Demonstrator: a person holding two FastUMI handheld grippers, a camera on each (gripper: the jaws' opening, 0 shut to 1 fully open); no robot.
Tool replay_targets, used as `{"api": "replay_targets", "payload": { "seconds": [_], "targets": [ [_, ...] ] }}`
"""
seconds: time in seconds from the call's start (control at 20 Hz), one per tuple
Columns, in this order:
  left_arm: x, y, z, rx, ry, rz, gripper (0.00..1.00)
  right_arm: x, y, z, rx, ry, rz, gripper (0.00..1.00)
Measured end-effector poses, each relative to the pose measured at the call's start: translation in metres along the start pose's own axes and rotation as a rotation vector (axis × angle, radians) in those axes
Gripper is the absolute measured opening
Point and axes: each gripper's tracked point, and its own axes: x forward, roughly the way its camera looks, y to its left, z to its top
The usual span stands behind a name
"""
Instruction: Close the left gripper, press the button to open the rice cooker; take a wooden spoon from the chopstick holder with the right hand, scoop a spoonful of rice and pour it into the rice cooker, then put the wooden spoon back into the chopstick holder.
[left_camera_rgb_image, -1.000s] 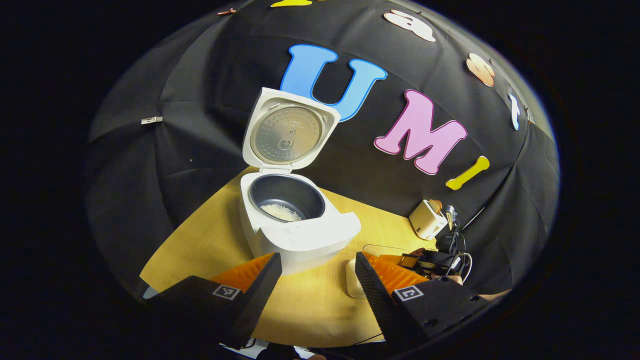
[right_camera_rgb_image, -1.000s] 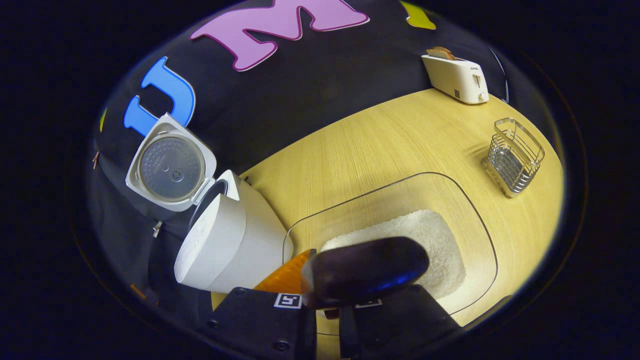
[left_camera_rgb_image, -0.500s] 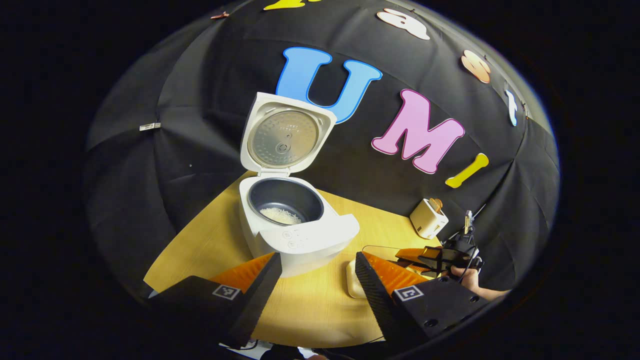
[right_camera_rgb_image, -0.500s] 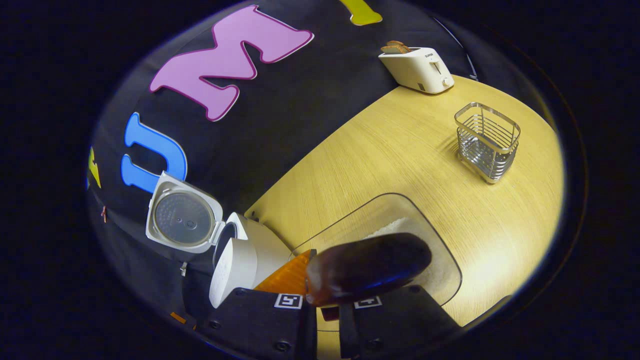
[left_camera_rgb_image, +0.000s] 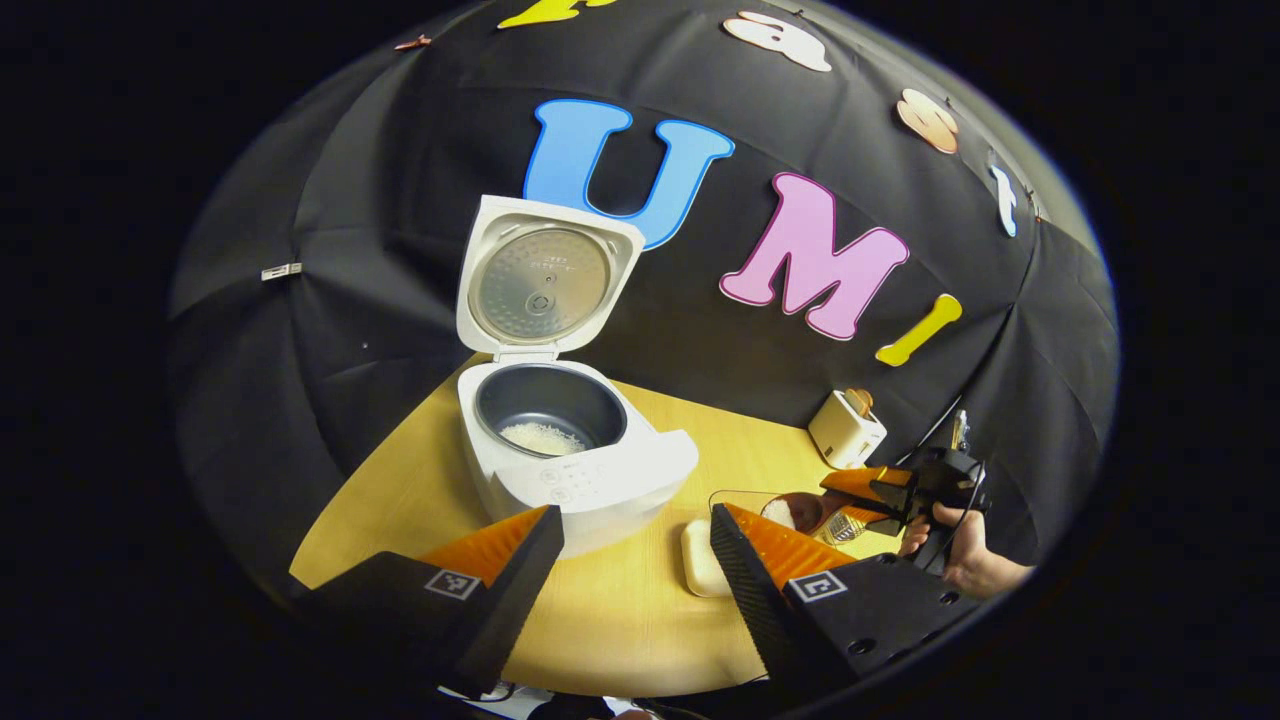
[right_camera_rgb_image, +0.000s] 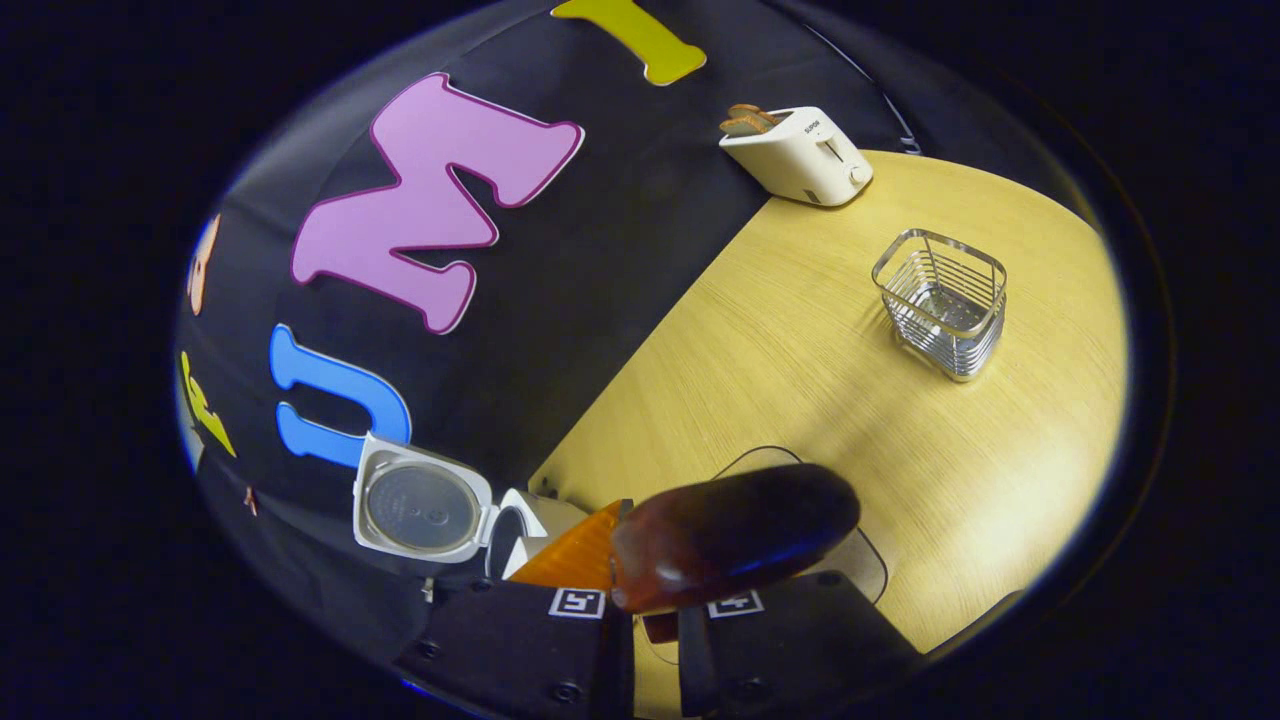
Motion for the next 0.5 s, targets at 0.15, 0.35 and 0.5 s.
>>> {"api": "replay_targets", "payload": {
  "seconds": [0.15, 0.35, 0.5],
  "targets": [
    [0.0, -0.001, 0.0, -0.002, -0.001, -0.001, 0.96, -0.004, 0.017, 0.013, -0.003, -0.014, 0.028, 0.1],
    [-0.002, 0.002, 0.003, -0.013, -0.011, 0.008, 0.96, -0.004, 0.046, 0.022, 0.004, -0.012, 0.069, 0.1],
    [-0.005, 0.009, 0.005, -0.028, -0.018, 0.02, 0.96, 0.0, 0.073, 0.026, 0.004, -0.007, 0.103, 0.1]
  ]
}}
